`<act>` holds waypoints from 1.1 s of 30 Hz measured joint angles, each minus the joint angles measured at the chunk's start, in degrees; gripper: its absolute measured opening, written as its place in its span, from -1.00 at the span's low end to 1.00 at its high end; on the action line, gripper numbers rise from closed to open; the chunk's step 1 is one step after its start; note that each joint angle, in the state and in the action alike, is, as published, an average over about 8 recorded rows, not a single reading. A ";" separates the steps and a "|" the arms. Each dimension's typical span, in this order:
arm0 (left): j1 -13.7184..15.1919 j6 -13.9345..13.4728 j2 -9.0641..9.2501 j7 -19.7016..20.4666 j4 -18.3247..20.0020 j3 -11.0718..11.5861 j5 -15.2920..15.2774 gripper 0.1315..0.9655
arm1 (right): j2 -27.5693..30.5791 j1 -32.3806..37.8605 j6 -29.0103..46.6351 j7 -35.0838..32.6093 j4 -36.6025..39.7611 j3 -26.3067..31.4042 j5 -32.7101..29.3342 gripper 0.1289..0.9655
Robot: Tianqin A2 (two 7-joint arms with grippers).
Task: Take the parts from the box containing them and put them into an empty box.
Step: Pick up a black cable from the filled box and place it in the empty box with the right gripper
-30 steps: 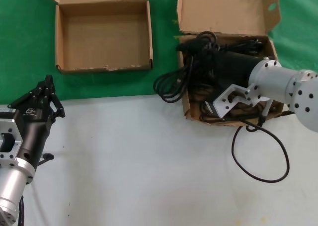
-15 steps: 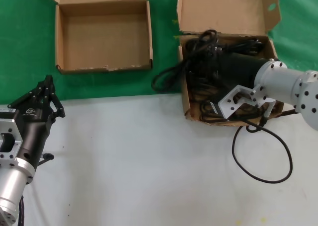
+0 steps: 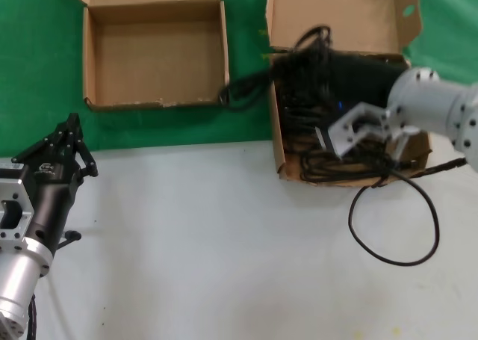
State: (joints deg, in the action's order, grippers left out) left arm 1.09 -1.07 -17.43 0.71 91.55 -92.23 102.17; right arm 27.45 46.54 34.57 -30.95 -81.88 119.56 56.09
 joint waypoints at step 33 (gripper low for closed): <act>0.00 0.00 0.00 0.00 0.00 0.00 0.00 -0.97 | -25.48 12.92 -6.61 12.09 24.90 2.00 -7.88 -0.81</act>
State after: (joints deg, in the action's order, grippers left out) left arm 1.09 -1.07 -17.43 0.71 91.55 -92.23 102.17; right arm 1.96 59.46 27.97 -18.85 -56.99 121.56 48.22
